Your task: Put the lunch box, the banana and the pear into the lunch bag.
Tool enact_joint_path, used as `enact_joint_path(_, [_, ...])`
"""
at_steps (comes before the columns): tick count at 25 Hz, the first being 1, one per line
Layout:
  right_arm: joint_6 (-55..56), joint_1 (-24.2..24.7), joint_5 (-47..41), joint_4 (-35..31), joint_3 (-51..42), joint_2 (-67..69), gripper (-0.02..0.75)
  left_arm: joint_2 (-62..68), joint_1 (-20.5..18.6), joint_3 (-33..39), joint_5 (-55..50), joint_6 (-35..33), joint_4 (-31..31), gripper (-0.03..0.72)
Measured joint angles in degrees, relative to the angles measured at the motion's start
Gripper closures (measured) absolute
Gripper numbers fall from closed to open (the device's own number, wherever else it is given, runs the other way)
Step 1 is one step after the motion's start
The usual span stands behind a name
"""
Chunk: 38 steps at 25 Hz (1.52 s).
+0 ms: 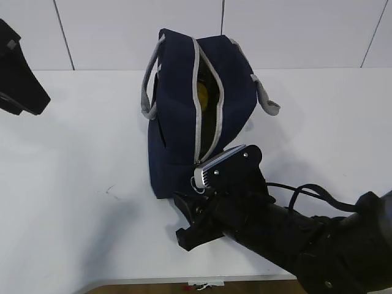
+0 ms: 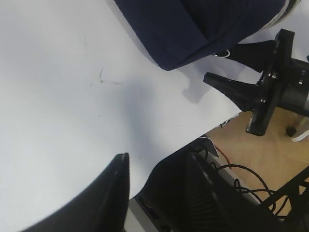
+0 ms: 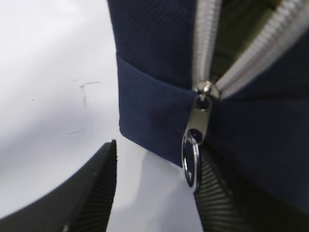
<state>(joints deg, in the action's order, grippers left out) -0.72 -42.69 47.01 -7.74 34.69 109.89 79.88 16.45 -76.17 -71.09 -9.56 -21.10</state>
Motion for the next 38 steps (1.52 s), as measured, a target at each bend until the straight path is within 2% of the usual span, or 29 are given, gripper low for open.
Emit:
enact_joint_path(7, [0.0,0.0,-1.29,-0.99,0.0,0.0,0.33,0.0,0.0,0.0,0.0,0.0,0.0,0.391])
enact_joint_path(13, [0.05,0.0,-1.55,-2.49,0.0,0.0,0.42,0.0,0.0,0.0,0.0,0.0,0.0,0.391])
enact_joint_path(20, [0.05,0.0,-1.65,-2.6,0.0,0.0,0.451,0.0,0.0,0.0,0.0,0.0,0.0,0.406])
enact_joint_path(25, [0.14,0.0,-1.65,-2.6,0.0,0.0,0.537,0.0,0.0,0.0,0.0,0.0,0.0,0.411])
enact_joint_path(31, [0.14,0.0,-1.65,-2.94,0.0,0.0,0.599,0.0,0.0,0.0,0.0,0.0,0.0,0.412])
enact_joint_path(38, [0.14,0.0,-1.65,-5.41,0.0,0.0,0.724,0.0,0.0,0.0,0.0,0.0,0.0,0.423])
